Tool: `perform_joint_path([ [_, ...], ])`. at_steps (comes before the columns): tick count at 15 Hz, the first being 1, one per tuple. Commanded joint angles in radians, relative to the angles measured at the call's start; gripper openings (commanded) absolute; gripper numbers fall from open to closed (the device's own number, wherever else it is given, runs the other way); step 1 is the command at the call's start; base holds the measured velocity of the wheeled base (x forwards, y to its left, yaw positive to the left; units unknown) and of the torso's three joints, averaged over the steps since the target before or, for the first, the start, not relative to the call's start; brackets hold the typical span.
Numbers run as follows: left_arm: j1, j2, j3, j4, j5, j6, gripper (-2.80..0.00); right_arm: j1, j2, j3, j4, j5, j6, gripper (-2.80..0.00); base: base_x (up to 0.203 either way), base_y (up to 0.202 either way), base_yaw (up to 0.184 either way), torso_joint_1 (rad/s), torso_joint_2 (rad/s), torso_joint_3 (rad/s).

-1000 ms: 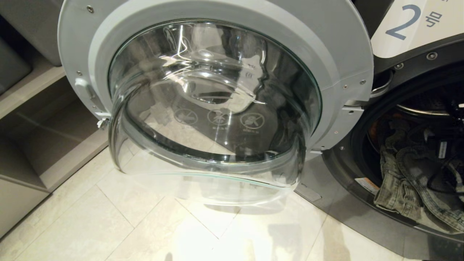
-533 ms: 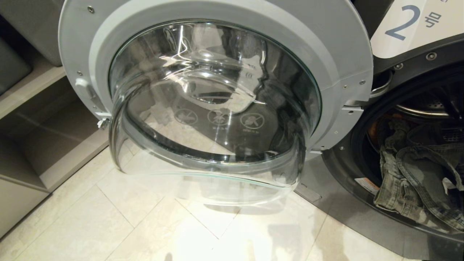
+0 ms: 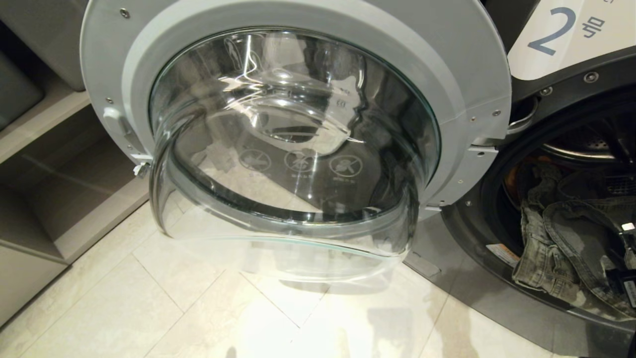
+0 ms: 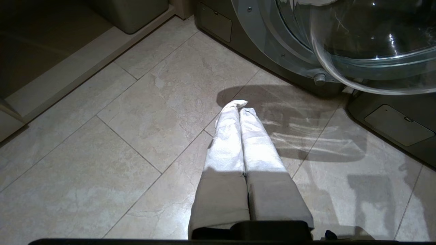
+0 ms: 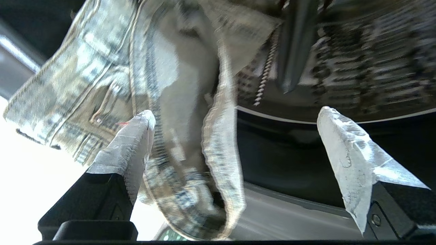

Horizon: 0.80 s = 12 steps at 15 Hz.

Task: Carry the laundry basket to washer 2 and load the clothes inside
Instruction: Place the clothes into the washing machine

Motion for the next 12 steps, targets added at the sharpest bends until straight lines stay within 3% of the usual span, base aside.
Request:
perform_joint_path([
  [1, 0.0, 0.0, 0.04, -0.001, 0.001, 0.0, -2.8, -0.001, 0.121, -0.015, -0.03, -0.015, -0.001, 0.0, 0.0, 0.0, 0.0, 0.0, 0.0, 0.0],
  [8, 0.0, 0.001, 0.04, -0.001, 0.001, 0.0, -2.8, -0.004, 0.336, -0.179, -0.104, -0.171, 0.005, 0.0, 0.0, 0.0, 0.0, 0.0, 0.0, 0.0],
  [12, 0.0, 0.0, 0.04, -0.001, 0.001, -0.001, -2.8, -0.015, 0.426, -0.247, -0.149, -0.214, 0.006, 0.0, 0.0, 0.0, 0.0, 0.0, 0.0, 0.0],
])
